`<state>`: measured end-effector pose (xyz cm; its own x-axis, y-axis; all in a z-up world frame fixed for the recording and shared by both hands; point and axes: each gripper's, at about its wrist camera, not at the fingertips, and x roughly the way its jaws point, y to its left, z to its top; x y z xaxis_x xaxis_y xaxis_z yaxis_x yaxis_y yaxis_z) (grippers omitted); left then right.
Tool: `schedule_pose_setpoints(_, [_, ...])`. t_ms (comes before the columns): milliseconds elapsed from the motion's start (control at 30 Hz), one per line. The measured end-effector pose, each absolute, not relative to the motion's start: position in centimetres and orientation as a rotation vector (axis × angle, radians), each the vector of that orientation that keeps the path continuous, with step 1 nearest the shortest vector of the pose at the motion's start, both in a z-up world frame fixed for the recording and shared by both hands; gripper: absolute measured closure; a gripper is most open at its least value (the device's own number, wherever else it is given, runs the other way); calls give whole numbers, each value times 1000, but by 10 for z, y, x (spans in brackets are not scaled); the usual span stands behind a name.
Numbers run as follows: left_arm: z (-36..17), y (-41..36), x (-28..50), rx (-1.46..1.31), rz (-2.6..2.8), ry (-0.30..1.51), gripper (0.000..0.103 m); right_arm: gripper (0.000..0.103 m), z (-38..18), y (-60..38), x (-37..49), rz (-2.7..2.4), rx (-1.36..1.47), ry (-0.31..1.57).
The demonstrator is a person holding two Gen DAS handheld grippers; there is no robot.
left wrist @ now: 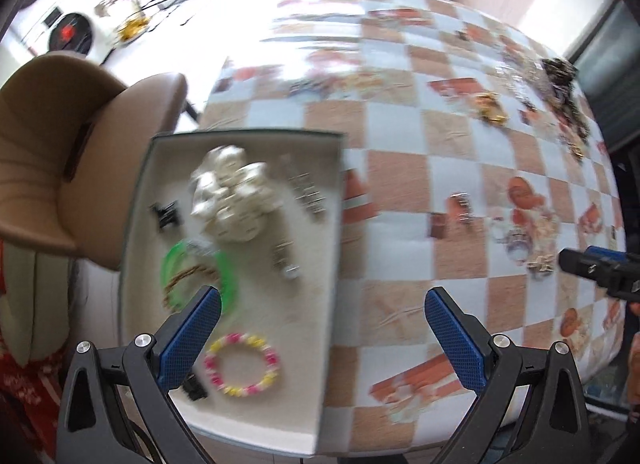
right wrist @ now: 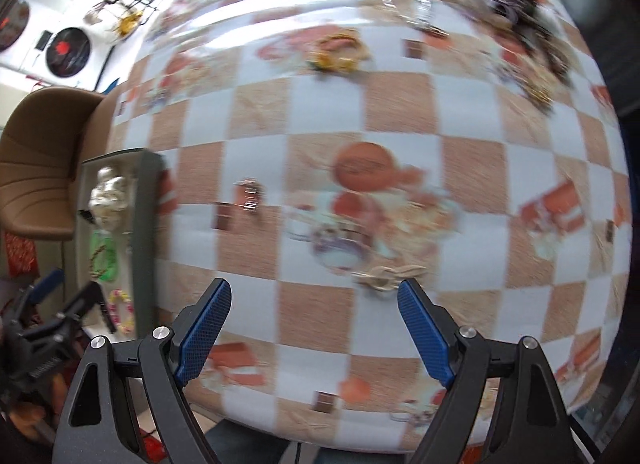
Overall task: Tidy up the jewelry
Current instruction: 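Move both tools back over the remaining jewelry, then grasp the silver chain charm with the left tool while the right tool grasps the gold bunny clip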
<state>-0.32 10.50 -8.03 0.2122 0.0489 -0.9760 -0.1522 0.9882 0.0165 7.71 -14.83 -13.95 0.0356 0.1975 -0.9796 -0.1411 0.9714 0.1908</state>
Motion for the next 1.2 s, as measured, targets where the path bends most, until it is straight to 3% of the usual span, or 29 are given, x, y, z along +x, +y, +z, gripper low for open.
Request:
schedule_pose_setpoints(500, [-110, 40, 49, -46, 2, 1400, 0, 16, -161, -163, 65, 317, -161, 1476])
schedule_pose_setpoints(767, [-140, 25, 70, -44, -6, 1439, 1, 16, -177, -139, 56, 462, -501, 1377])
schedule_pose_setpoints(833, [-146, 22, 75, -50, -9, 1451, 13, 16, -182, -133, 54, 503, -568, 1351])
schedule_pose_setpoints(900, [-154, 19, 79, -62, -7, 1461, 13, 16, -186, -129, 53, 533, -611, 1329])
schedule_pose_setpoints(1000, [-164, 15, 84, -77, -13, 1473, 26, 16, -192, -123, 54, 568, -639, 1311])
schedule_pose_setpoints(1067, [-169, 11, 87, -78, -18, 1477, 26, 17, -198, -117, 55, 590, -656, 1304])
schedule_pose_setpoints(1133, [-173, 6, 89, -76, -25, 1477, 28, 24, -204, -115, 56, 605, -668, 1309])
schedule_pose_setpoints(1200, [-178, 3, 91, -78, -30, 1484, 38, 29, -211, -113, 54, 611, -672, 1319])
